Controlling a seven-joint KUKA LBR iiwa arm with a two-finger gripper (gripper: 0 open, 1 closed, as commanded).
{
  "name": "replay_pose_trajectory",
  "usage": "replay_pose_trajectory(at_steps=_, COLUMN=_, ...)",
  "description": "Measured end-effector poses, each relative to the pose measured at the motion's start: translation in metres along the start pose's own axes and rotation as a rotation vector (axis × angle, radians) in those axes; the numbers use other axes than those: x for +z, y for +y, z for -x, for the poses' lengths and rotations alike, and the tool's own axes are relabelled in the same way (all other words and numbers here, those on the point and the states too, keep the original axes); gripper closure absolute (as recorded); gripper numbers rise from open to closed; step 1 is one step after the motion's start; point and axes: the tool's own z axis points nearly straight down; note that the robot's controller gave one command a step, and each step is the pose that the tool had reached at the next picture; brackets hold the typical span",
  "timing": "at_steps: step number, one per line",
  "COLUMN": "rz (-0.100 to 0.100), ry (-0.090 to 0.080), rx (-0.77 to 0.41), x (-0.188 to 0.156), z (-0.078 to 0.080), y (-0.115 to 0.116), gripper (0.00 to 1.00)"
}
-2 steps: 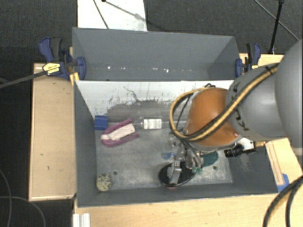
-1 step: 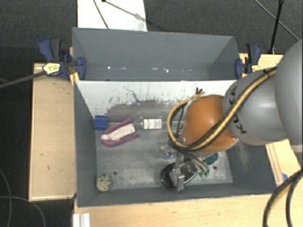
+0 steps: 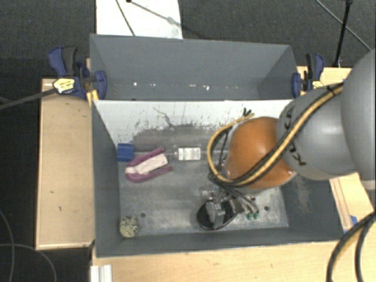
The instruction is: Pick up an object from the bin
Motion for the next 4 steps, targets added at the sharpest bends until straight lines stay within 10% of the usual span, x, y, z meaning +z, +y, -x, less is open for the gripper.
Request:
replay_pose_trajectory(at_steps=1, rz=-0.006, ry=-0.002, rx=-0.62, x=-0.218, z=0.016, y=-0.001, gripper=1.0)
replay_pose_trajectory(at_steps=2, rz=-0.003, ry=0.004, rx=-0.616, x=-0.216, z=0.015, y=-0.001, gripper=0.0)
replay_pose_trajectory(at_steps=4, rz=0.0, ry=0.014, rx=-0.586, x=-0.016, z=0.015, y=0.003, gripper=0.0)
